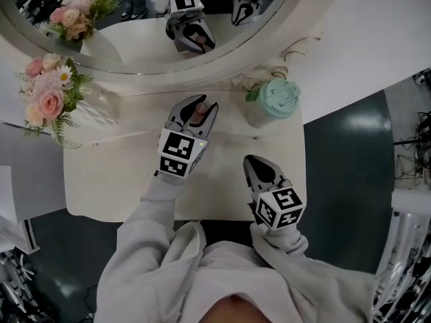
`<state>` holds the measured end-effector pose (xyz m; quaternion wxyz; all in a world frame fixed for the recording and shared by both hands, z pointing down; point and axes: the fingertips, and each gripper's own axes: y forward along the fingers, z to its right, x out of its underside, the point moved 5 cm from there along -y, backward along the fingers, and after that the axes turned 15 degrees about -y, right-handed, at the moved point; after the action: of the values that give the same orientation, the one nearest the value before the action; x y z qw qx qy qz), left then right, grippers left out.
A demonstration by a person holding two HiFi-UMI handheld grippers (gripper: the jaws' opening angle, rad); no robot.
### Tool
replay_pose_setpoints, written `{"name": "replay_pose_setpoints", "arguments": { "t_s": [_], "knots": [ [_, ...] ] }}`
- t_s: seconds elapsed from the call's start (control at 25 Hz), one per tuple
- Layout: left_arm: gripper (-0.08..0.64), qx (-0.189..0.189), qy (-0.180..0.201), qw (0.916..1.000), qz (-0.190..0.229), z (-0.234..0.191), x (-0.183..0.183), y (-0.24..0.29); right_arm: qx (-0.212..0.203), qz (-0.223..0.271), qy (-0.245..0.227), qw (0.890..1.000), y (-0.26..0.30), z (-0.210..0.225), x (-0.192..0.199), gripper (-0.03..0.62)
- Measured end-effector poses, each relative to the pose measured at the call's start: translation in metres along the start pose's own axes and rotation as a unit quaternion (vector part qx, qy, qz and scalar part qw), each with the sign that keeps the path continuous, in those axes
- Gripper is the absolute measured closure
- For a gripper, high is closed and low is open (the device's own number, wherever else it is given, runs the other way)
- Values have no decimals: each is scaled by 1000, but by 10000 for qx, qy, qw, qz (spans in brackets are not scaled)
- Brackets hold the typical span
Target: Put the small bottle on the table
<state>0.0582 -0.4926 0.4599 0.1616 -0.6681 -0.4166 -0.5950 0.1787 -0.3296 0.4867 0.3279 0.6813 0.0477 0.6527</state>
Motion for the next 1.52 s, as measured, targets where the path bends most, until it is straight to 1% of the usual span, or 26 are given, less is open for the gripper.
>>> {"name": "replay_pose_setpoints", "arguments": {
  "t_s": [0.24,0.36,0.48,0.64,0.72,0.84,0.96,1.12,1.32,1.36,1.48,1.52],
  "knots": [
    [430,-94,44,9999,27,2,-4,19,39,-22,112,9999,8,13,2,554],
    [428,-291,39,9995,138,2,-7,29,10,-53,144,9999,12,16,3,554],
    [428,-729,29,9969,311,4,-9,36,-35,-94,167,9998,16,16,5,554],
    [428,-1484,17,9881,413,8,-6,40,-47,-105,202,9997,19,18,7,554],
    [426,-1737,78,9834,519,10,-6,42,-31,-116,236,9996,20,19,8,554],
    [423,-1987,178,9778,639,12,-5,44,-23,-121,269,9996,20,20,10,554],
    [420,-2066,224,9757,690,13,-4,44,-4,-103,281,9996,19,21,10,554],
    [417,-2048,213,9763,664,13,-4,44,77,-69,276,9996,14,25,8,554],
    [413,-1840,159,9806,654,15,-4,44,217,-23,281,9994,6,27,8,554],
    [398,-1787,141,9815,674,15,-4,43,251,-19,297,9992,4,28,9,554],
    [313,-1735,68,9824,693,14,-4,39,336,42,305,9990,-3,27,8,554],
    [304,-1728,23,9825,689,13,-4,36,356,63,294,9989,-6,26,7,554]
  ]
}}
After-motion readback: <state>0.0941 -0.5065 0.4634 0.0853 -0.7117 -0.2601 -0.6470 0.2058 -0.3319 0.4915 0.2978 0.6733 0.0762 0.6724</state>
